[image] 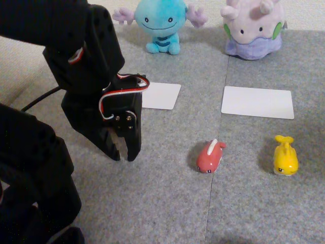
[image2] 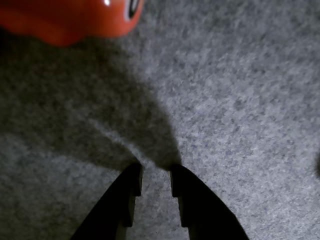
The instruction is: Wooper wants to eat egg sudhi, and Goomy wants to eat shrimp sushi
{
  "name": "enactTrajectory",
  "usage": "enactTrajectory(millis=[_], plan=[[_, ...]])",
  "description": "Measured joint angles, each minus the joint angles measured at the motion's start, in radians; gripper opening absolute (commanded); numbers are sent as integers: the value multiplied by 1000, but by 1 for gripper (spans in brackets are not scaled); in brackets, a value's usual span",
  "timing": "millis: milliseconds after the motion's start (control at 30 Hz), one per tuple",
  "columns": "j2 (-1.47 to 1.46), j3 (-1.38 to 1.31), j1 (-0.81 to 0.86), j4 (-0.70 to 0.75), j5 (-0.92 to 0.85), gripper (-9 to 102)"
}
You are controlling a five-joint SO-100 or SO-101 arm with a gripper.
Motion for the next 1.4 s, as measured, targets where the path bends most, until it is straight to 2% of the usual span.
enactTrajectory(millis=[100, 233, 300, 667, 867, 1000, 1200, 1400], plan=[[0, -2, -5, 0, -2, 8], [3, -51, -11, 17, 2, 23], [28, -98, -15, 38, -8, 27], [52, -322, -273, 184, -107, 28], [23, -330, -347, 178, -112, 32], [-86, -333, -403, 123, -218, 39], [-285, -380, -402, 126, -462, 39], [-430, -511, -400, 153, -574, 39]])
